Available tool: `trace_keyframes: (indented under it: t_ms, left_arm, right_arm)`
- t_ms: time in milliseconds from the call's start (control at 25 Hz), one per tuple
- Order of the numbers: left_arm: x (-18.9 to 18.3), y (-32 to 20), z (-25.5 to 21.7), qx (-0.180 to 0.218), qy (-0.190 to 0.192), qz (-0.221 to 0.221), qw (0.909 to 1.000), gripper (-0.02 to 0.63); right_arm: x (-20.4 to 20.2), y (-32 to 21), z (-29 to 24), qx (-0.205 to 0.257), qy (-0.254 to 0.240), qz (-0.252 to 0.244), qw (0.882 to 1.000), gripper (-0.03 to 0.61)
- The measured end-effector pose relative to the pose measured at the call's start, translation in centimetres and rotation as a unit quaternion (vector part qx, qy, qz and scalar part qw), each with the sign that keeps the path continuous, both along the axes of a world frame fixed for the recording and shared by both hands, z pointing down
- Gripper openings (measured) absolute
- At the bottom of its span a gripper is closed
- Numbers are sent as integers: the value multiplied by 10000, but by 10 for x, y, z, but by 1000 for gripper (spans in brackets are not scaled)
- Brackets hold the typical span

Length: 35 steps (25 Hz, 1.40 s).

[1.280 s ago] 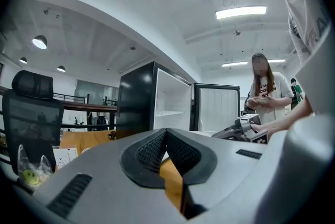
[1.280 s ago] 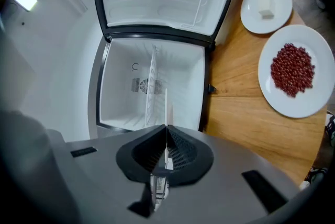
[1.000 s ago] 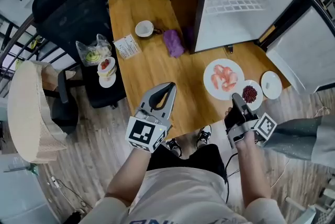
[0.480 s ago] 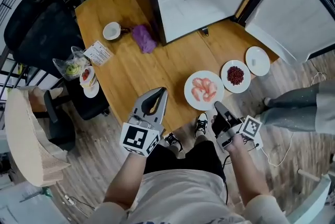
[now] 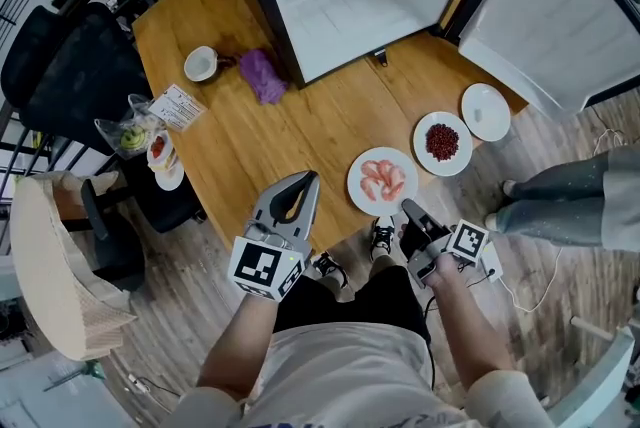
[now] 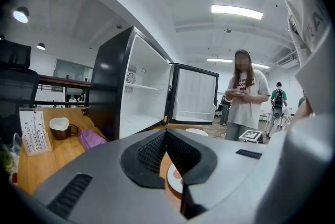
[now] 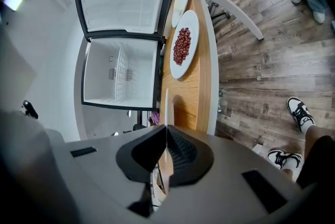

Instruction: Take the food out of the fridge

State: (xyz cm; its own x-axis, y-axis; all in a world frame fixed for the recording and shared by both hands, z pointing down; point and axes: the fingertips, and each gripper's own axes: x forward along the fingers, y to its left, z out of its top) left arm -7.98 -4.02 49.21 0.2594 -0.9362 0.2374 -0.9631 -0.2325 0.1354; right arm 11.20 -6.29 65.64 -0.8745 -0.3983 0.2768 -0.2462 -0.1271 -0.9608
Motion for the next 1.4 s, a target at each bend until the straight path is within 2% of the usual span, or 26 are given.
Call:
trace_keyframes:
  t_ms: [320,520,720,880,1000,1160,1240,1320,1400]
  left_arm:
    - [4,-3,2,-47,83,50,9999,7]
    - [6,-5,6,-98,103,106,9998,8]
    - [6,-5,9,-152,132,110,9997,8]
    - [6,-6,10,-154,148,108,9997,7]
    - [6,-8,8,-145,150,102,9997,8]
    - [5,-10,0,-117,131,79,9998,8]
    - [3,-12,-8,-70,118,51,9999,8]
    - [4,-15,-18,1,91,42,9999,8]
    - [5,-19,-30,93,58,42,9999,8]
  right_arm:
    - [2,4,18,-196,550,-183,9981,25]
    - [2,4,21,-260,675,-242,9971,28]
    - [5,4,26,-348,765,-259,9961,89]
    - [4,6,31,-388,785,-275,9958,104]
    - [13,10,34,-362,1066,-368,9930,109]
    - [34,16,22,-22,1594,-472,9861,107]
    - [43,10,9,257,1794,-375,9827,74]
    - [48,0,-9,624,1951,-256,9784,34]
    - [47,-15,-33,1117,2066,-197,9718,25]
